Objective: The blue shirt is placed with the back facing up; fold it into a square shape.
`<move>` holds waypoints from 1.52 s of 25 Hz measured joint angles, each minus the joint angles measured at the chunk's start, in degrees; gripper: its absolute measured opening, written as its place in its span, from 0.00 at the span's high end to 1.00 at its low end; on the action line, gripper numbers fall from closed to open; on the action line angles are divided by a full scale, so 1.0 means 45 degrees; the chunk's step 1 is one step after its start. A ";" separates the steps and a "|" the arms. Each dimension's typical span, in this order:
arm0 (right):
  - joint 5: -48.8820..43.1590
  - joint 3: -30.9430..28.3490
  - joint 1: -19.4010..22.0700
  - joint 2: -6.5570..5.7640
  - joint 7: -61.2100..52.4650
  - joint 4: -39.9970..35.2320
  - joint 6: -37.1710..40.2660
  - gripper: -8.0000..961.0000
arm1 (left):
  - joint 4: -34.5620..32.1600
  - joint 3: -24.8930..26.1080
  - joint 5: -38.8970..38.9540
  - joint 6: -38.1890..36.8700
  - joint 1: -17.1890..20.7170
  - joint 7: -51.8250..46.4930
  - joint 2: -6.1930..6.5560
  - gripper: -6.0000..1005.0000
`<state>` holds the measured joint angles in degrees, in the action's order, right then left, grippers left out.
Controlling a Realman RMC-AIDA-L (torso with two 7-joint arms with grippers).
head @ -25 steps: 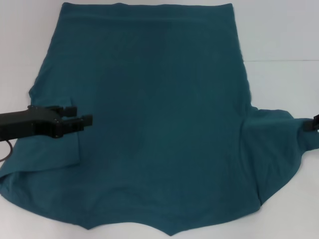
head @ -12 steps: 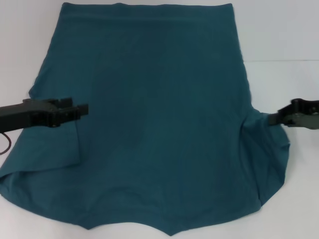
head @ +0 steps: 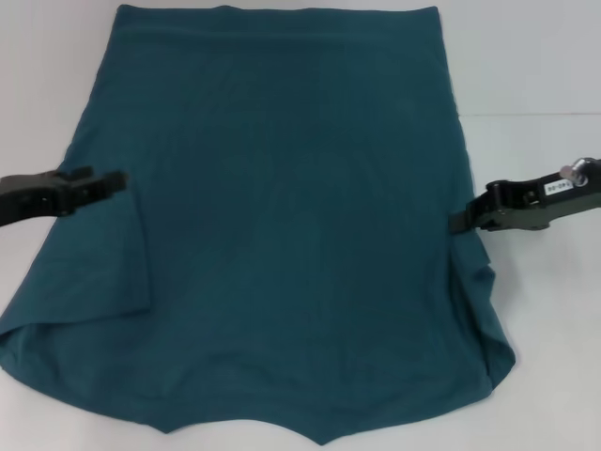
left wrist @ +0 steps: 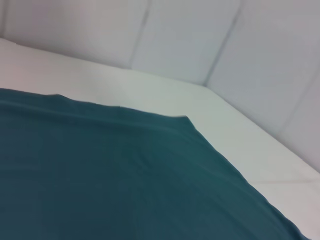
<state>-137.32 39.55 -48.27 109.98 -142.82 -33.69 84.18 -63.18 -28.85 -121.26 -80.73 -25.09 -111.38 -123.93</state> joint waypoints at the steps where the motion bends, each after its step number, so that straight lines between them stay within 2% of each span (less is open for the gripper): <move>1: 0.0007 0.0038 -0.0077 0.0043 0.0000 0.0009 -0.0009 0.95 | 0.0005 0.0153 0.0022 0.0032 0.0013 -0.0046 0.0000 0.42; 8: 0.0023 0.0214 -0.0401 0.0346 0.0129 -0.0066 -0.0194 0.95 | 0.0025 0.1024 0.0054 0.0093 0.0056 -0.0174 0.0019 0.42; 14: -0.0019 0.1520 -0.0609 0.0528 -0.0041 0.0057 -0.1090 0.95 | 0.0051 0.1150 0.0054 0.0092 0.0069 -0.0190 0.0011 0.42; 20: 0.0036 0.1842 -0.0664 0.0818 -0.0082 0.0086 -0.1885 0.85 | 0.0174 0.1158 0.0054 0.0240 0.0069 -0.0188 0.0004 0.42; 24: 0.0077 0.1773 -0.0704 0.0890 -0.0130 0.0137 -0.2008 0.78 | 0.0201 0.1161 0.0053 0.0304 0.0069 -0.0191 0.0000 0.42; 27: 0.0292 0.1748 -0.0691 0.0865 -0.0112 0.0182 -0.1850 0.72 | 0.0205 0.1184 0.0053 0.0331 0.0084 -0.0483 0.0016 0.42; 29: 0.0452 0.1746 -0.0573 0.0734 -0.0072 0.0142 -0.1512 0.68 | 0.0196 0.1188 0.0053 0.0329 0.0124 -0.0763 0.0055 0.42; 30: 0.0499 0.1741 -0.0509 0.0652 -0.0060 0.0119 -0.1326 0.66 | 0.0101 0.1196 0.0049 0.0215 0.0286 -0.1743 0.0226 0.42; 31: 0.0598 0.1690 -0.0355 0.0456 -0.0039 0.0090 -0.0887 0.61 | 0.0076 0.1184 0.0034 0.0112 0.0332 -0.2040 0.0284 0.42; 32: 0.0598 0.1690 -0.0355 0.0456 -0.0039 0.0090 -0.0887 0.56 | 0.0021 0.1190 -0.0001 -0.0060 0.0434 -0.2576 0.0420 0.42; 35: 0.0765 0.1522 -0.0052 0.0205 -0.0030 0.0058 -0.0355 0.40 | 0.0002 0.1154 -0.0129 -0.1263 0.0880 -0.4473 0.1019 0.43; 36: 0.0811 0.1431 0.0048 0.0130 -0.0024 0.0031 -0.0218 0.38 | 0.0005 0.1216 -0.0196 -0.1717 0.1009 -0.4981 0.1203 0.43; 38: 0.0852 0.1261 0.0196 0.0030 -0.0011 -0.0046 -0.0022 0.33 | -0.0042 0.1550 -0.0592 -0.2615 0.1208 -0.5823 0.1379 0.43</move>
<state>-133.48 45.22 -47.39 110.11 -142.87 -33.89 84.08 -63.37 -21.88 -123.93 -92.50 -19.66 -137.58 -117.72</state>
